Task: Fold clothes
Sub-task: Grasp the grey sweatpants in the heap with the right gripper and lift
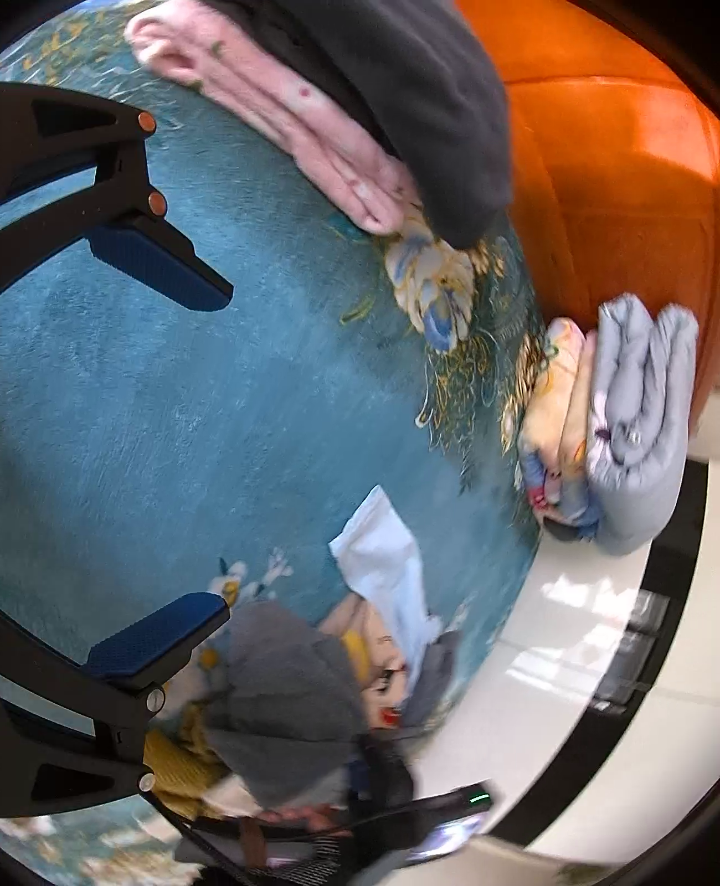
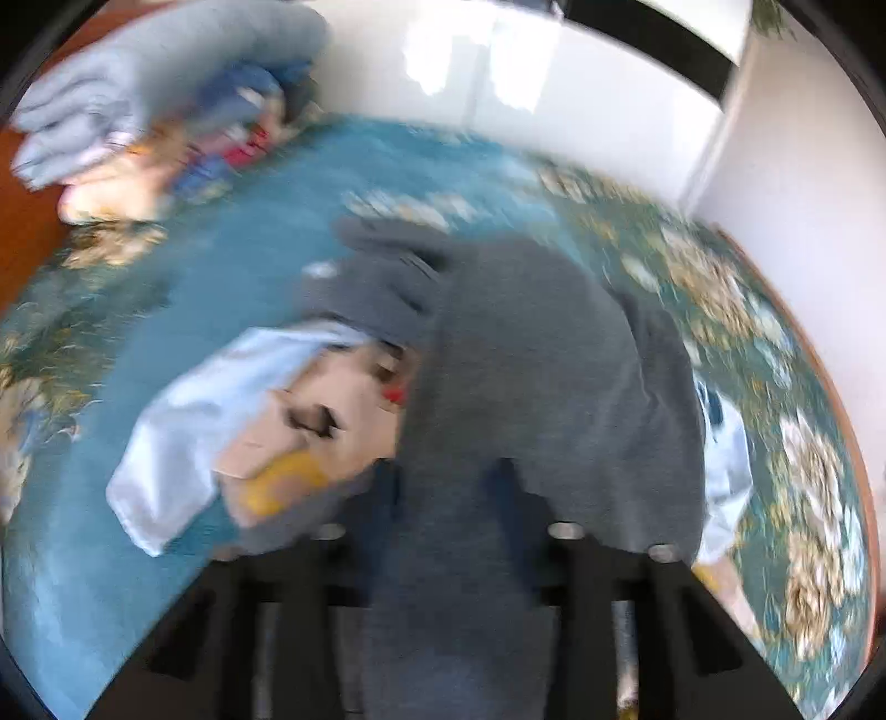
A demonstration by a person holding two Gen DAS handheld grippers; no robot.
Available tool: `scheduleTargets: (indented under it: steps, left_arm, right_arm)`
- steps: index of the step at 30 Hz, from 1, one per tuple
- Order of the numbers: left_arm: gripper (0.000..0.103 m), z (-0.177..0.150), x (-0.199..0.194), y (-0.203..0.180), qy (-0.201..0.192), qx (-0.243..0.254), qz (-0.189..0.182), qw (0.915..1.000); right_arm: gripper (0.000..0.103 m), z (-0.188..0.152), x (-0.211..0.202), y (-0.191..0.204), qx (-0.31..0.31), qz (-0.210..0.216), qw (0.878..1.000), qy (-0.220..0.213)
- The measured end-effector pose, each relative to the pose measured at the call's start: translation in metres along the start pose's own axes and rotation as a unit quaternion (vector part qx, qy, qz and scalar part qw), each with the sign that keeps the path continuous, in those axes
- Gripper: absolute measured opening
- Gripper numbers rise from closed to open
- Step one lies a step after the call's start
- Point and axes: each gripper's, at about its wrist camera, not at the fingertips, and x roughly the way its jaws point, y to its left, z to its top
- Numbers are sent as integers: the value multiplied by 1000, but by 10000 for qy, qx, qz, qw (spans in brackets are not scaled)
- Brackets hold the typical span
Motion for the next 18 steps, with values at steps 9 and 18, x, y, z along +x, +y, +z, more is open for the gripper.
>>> scheduleTargets:
  steps: [9,18]
  left_arm:
    - [103,-1,-15,1,15,-203,-306,9993]
    - [103,-5,-36,1,1,-285,-445,9986]
  right_arm:
    - [7,10,-91,-73,38,47,9960,-894]
    - [7,0,-241,-124,41,950,9684,-2304]
